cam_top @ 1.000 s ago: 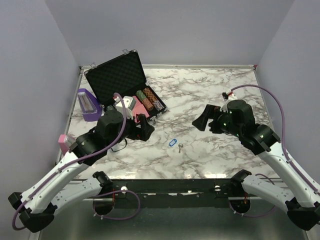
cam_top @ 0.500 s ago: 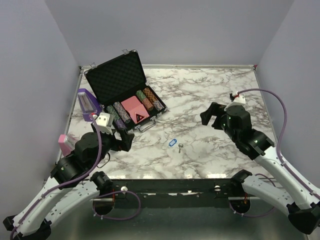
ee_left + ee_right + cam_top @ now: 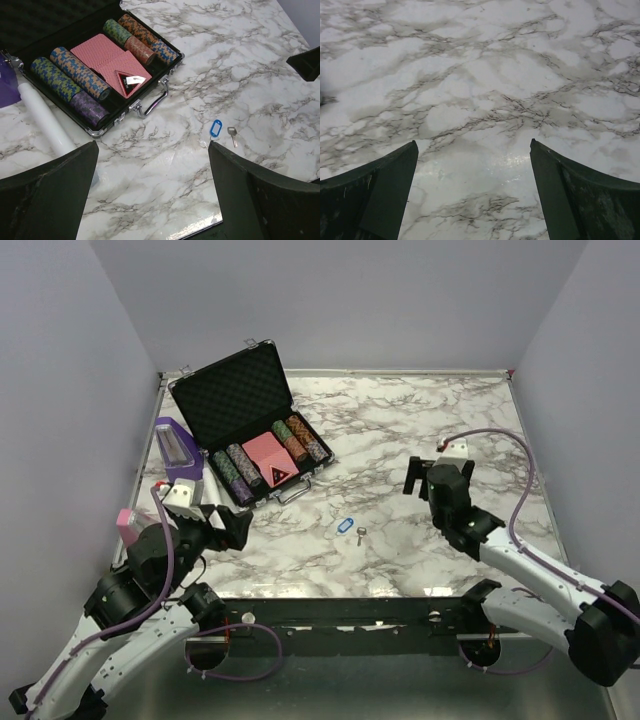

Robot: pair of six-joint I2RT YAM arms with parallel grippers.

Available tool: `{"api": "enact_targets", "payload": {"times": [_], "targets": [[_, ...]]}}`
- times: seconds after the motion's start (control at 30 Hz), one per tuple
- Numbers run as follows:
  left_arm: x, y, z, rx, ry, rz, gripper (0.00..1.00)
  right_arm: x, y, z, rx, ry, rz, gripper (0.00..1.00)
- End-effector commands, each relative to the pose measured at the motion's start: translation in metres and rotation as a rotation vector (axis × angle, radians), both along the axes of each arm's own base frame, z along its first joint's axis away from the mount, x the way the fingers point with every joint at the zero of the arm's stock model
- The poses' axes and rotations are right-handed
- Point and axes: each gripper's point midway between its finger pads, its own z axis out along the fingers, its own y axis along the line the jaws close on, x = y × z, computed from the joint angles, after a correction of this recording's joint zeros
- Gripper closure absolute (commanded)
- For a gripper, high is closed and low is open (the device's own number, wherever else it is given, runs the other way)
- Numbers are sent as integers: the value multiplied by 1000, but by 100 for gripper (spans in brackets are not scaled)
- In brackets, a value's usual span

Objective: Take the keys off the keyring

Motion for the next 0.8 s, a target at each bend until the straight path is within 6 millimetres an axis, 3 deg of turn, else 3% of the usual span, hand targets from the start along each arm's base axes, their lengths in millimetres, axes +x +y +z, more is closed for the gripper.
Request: {"api": "enact_targets", "payload": {"times": [0.0, 0.2, 0.47, 0.77], "targets": [[4, 7, -12, 56, 19, 37, 1, 17, -21, 8, -96, -174, -89, 0], [6, 4, -14, 77, 26, 29, 1, 32, -29, -17, -127, -180, -94, 0], [6, 5, -13, 73, 20, 30, 1, 59, -69, -46, -74, -211, -174, 0], [8, 2, -16, 90, 34, 19, 1, 70, -87, -59, -18, -264, -183, 0]]}}
